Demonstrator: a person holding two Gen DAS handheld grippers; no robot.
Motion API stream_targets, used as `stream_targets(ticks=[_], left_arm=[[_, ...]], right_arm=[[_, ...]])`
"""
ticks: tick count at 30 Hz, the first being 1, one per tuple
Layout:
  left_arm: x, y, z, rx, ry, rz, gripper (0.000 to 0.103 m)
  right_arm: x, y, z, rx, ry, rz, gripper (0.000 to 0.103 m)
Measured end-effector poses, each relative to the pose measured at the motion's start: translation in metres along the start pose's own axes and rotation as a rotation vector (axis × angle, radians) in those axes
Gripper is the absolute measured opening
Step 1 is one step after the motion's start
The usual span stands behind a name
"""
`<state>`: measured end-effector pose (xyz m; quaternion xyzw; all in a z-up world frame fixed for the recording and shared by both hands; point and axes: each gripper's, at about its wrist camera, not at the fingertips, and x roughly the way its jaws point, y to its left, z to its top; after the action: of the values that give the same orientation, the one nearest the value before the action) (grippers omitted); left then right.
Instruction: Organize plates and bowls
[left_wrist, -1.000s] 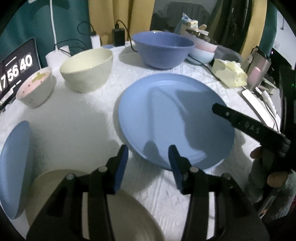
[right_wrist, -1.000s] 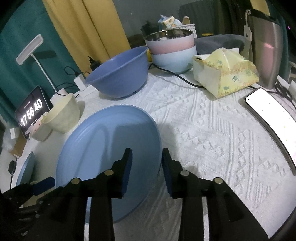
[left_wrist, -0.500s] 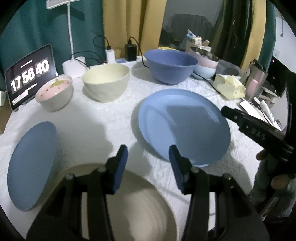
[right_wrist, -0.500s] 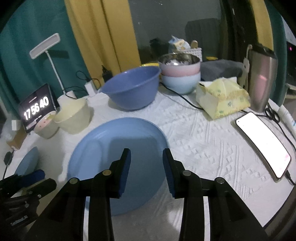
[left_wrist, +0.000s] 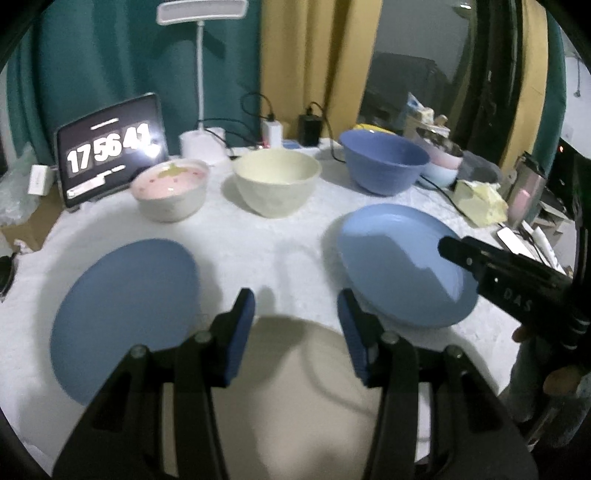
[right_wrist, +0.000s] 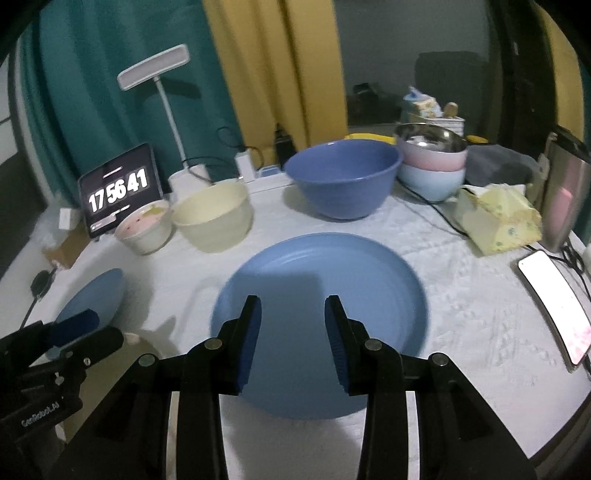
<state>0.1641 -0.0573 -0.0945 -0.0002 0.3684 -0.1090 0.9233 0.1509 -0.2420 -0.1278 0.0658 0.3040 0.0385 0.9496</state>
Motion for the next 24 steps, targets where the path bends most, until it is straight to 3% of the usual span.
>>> stream_targets(ticks=[16,20,24], left_arm=[[-0.030,0.077,-0.010,-0.116,-0.104,0.127,0.050],[-0.036,0.097,-0.017,-0.156,-0.120,0.142,0.063],[-0.040,0.116,-0.023,-0.190,-0.131,0.164,0.063]], right_arm=[[0.022,0.073,0.002,-0.109,0.043,0.092,0.038],[0.028,0.090,0.002,-0.136,0.057,0.109,0.038],[0.033,0.106,0.003,-0.159,0.065,0.126,0.038]])
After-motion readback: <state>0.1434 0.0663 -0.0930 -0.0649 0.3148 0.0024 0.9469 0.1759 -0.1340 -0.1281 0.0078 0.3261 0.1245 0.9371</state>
